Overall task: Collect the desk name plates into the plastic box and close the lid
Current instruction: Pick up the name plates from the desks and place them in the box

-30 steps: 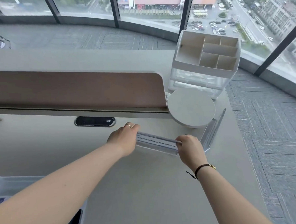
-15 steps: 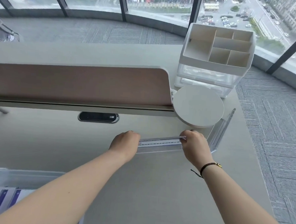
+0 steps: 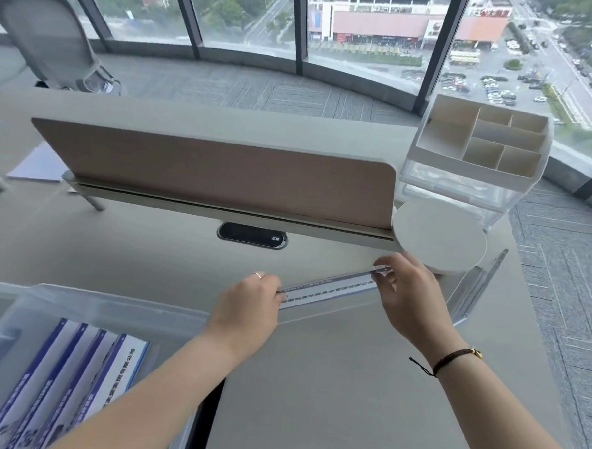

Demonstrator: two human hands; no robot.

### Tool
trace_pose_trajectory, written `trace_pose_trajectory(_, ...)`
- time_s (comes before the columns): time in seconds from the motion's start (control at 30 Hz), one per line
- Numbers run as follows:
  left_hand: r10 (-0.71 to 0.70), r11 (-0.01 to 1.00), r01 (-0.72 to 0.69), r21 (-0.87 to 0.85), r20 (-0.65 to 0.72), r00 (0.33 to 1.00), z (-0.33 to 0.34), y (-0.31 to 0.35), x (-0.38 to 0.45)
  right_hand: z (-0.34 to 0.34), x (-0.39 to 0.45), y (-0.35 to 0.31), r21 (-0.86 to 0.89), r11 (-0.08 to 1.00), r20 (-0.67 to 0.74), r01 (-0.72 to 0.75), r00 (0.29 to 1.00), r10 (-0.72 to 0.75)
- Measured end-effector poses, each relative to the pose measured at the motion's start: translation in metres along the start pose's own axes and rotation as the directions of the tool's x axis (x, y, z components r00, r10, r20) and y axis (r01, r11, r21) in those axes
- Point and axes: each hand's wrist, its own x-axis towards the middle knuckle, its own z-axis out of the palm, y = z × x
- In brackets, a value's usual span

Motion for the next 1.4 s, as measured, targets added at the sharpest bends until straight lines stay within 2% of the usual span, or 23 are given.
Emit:
trace_pose_trajectory(0.13,-0.049,0.995,0.035,-0.093,-0.159,0.986,-0.040,-0.029,-0.042,-0.003,-0.002,-0.055,0.007,0.990,0.027,0.139,0.990,-0.139)
trace_pose_trajectory(0.3,-0.113,0.992,0.090,-0.089,-0.291,0.950,-0.094,-0.072,-0.100,0.014,-0.006,-0.134,0.048,0.958,0.082,0.282,0.955,-0.285)
trace_pose_trajectory(0.5,-0.277,0.961,0.260,-0.094,-0.309,0.910,-0.132,-0.129,-0.177,0.060,-0.029,-0.211,0.135,0.928,0.225,0.348,0.901,-0.371)
trace_pose_trajectory(0.7,-0.484,0.875,0.465,-0.136,-0.188,0.855,-0.141,-0.165,-0.234,0.106,-0.043,-0.257,0.188,0.872,0.385,0.452,0.783,-0.489)
trace_pose_trajectory(0.87,-0.567,0.823,0.566,-0.048,-0.011,0.824,-0.115,-0.179,-0.253,0.150,-0.044,-0.268,0.141,0.837,0.537,0.528,0.670,-0.513)
trace_pose_trajectory(1.07,-0.533,0.844,0.531,0.075,0.227,0.815,-0.066,-0.191,-0.249,0.199,-0.052,-0.255,0.010,0.843,0.684,0.538,0.611,-0.398)
trace_pose_trajectory(1.27,-0.500,0.864,0.433,0.258,0.339,0.797,-0.032,-0.197,-0.228,0.236,-0.055,-0.247,-0.068,0.850,0.742,0.523,0.596,-0.307)
trace_pose_trajectory(1.4,-0.499,0.864,0.415,0.284,0.377,0.780,-0.018,-0.201,-0.220,0.254,-0.057,-0.242,-0.103,0.863,0.756,0.495,0.602,-0.255)
